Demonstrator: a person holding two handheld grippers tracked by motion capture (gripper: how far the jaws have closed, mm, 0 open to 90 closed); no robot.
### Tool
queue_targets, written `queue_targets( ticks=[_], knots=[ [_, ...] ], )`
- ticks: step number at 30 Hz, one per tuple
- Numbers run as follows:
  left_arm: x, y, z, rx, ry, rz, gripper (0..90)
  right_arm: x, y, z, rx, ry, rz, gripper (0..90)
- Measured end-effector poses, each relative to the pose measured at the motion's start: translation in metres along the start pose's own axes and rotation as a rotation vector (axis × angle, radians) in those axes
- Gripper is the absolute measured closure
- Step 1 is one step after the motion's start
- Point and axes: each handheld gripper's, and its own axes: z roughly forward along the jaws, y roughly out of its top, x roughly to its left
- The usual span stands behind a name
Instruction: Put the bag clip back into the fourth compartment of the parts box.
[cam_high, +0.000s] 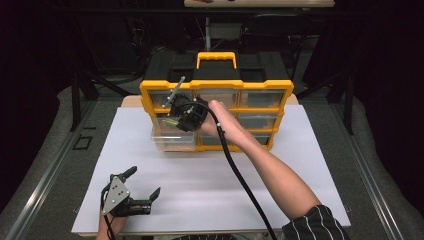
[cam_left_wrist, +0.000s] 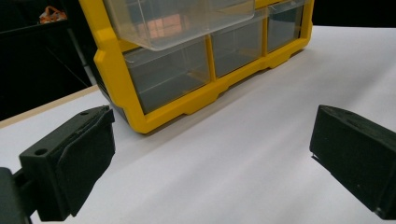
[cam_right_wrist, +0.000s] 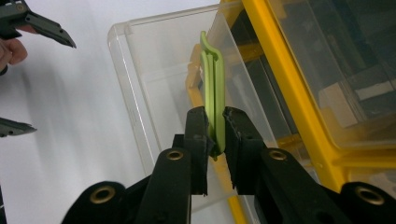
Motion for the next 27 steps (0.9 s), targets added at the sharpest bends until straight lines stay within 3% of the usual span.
queue_targets(
  ticks=[2, 7, 10, 13, 19, 27],
  knots=[
    [0.0, 0.0, 0.0, 0.001, -0.001, 0.0, 0.4, 0.0, -0.001, 0.001, -0.005, 0.004, 0.012, 66.6],
    [0.001, -0.001, -0.001, 0.001, 0.003, -0.004, 0.4, -0.001, -0.008, -0.004, -0.041, 0.003, 0.049, 47.5],
    [0.0, 0.0, -0.001, 0.001, 0.0, 0.001, 0.4, -0.001, -0.016, -0.01, -0.065, 0.012, 0.075, 25.1],
    [0.0, 0.0, 0.0, 0.002, 0.001, -0.002, 0.4, -0.001, -0.024, -0.014, -0.069, 0.016, 0.084, 13.8],
    [-0.001, 0.0, 0.0, 0.001, -0.002, 0.002, 0.4, -0.002, -0.04, -0.022, -0.092, 0.005, 0.095, 3.8],
    [0.0, 0.0, 0.0, 0.0, 0.0, 0.001, 0.4, -0.001, -0.06, -0.029, -0.109, -0.014, 0.125, 1.1]
  ],
)
